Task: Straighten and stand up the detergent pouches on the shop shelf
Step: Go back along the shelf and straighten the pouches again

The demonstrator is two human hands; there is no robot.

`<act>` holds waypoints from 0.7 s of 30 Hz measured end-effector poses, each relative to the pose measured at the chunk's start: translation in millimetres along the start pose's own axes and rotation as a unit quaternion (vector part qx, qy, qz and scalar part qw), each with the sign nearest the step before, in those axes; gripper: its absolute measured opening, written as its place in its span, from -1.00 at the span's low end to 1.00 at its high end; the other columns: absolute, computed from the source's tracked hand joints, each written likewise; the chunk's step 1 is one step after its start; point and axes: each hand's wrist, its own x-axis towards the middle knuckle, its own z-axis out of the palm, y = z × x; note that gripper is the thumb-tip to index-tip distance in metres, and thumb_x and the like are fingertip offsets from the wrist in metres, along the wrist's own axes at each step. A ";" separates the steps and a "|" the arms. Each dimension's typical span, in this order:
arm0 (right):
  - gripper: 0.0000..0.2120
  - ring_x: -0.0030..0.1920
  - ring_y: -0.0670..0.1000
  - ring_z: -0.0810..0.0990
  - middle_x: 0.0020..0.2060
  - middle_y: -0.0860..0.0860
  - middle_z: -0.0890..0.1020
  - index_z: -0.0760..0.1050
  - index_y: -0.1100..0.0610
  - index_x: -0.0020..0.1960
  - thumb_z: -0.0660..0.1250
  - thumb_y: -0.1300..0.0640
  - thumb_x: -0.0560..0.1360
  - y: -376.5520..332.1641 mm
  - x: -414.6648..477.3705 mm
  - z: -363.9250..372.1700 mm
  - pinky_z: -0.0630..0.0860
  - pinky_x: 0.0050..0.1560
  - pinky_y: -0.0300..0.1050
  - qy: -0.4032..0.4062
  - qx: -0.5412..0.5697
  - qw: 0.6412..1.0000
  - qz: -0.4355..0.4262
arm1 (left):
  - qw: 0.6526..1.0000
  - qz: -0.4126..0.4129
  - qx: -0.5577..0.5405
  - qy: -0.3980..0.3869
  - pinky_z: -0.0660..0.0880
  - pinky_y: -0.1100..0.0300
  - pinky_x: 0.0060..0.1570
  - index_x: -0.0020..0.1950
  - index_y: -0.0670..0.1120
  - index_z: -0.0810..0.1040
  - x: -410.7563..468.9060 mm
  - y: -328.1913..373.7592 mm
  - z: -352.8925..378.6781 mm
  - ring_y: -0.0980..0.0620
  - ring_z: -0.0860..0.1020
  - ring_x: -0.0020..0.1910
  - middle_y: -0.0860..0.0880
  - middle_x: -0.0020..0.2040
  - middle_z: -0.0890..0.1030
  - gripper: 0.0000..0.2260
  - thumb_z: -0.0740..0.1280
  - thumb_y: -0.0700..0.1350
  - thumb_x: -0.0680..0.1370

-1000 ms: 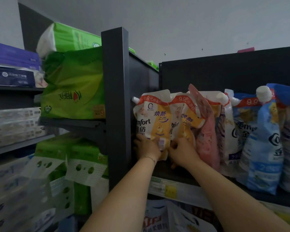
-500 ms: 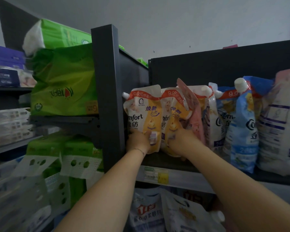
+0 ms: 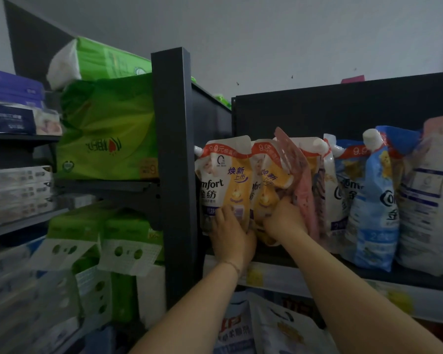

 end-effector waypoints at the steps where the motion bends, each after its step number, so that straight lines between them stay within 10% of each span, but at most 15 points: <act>1: -0.61 0.05 0.19 0.58 0.10 0.15 0.57 0.33 0.14 0.28 0.31 0.08 0.51 1.4 0.2 1.2 0.57 0.04 0.07 0.007 0.018 1.000 -0.005 | 1.000 -0.011 -0.027 0.009 0.37 0.01 0.25 0.35 -0.06 0.30 1.0 -1.5 1.4 -0.09 0.34 0.31 -0.07 0.32 0.34 -0.52 0.37 -0.03 0.49; 10: -0.54 -0.21 0.04 0.59 -0.24 -0.02 0.62 0.57 0.00 -0.14 0.20 -0.38 0.45 2.0 -7.6 -1.8 0.45 -0.23 -0.11 0.023 0.042 0.995 -0.089 | 0.999 -0.022 -0.046 0.012 0.35 0.03 0.25 0.34 -0.08 0.31 1.6 0.4 2.0 -0.09 0.28 0.37 -0.06 0.38 0.31 -0.62 0.28 -0.12 0.54; 14: -0.52 -0.45 0.00 0.39 -0.53 -0.07 0.40 0.32 0.02 -0.47 0.35 -0.18 0.50 -2.1 -16.4 1.1 0.25 -0.38 -0.14 0.038 0.124 0.985 -0.117 | 0.998 -0.031 -0.051 0.013 0.37 0.03 0.19 0.25 -0.14 0.38 3.3 -0.1 2.2 -0.12 0.35 0.31 -0.11 0.33 0.34 -0.72 0.25 -0.13 0.55; 21: -0.49 -0.46 -0.11 0.25 -0.49 -0.08 0.30 0.21 0.05 -0.48 0.43 0.07 0.50 -1.3 -31.5 0.6 0.17 -0.42 -0.15 0.143 0.213 0.938 -0.235 | 0.998 0.000 -0.063 -0.020 0.40 0.11 0.11 0.24 -0.10 0.46 5.7 -7.3 3.9 -0.10 0.45 0.20 -0.11 0.26 0.43 -0.75 0.11 -0.11 0.63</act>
